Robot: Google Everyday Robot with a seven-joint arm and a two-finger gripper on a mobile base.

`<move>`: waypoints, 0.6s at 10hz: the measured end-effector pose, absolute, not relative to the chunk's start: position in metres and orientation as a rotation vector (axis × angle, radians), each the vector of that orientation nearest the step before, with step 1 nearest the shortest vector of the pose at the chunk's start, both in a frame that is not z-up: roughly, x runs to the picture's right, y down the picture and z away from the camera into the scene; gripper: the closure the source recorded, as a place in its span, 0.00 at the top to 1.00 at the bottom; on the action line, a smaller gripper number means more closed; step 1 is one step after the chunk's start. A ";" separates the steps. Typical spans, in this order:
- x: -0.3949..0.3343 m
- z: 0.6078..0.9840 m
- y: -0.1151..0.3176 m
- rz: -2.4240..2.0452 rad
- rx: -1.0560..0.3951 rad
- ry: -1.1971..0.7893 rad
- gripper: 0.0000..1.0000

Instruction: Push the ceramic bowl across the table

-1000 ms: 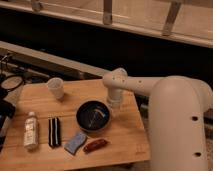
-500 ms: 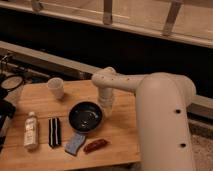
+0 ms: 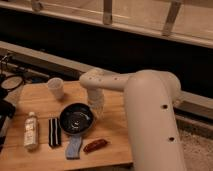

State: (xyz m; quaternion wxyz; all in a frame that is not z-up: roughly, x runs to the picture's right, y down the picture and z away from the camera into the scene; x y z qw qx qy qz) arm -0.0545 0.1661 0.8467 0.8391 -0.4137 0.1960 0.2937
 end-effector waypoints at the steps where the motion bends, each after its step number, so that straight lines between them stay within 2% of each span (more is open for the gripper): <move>1: -0.060 0.844 0.167 0.610 -0.876 0.412 0.06; 6: -0.080 0.835 0.170 0.544 -0.894 0.379 0.06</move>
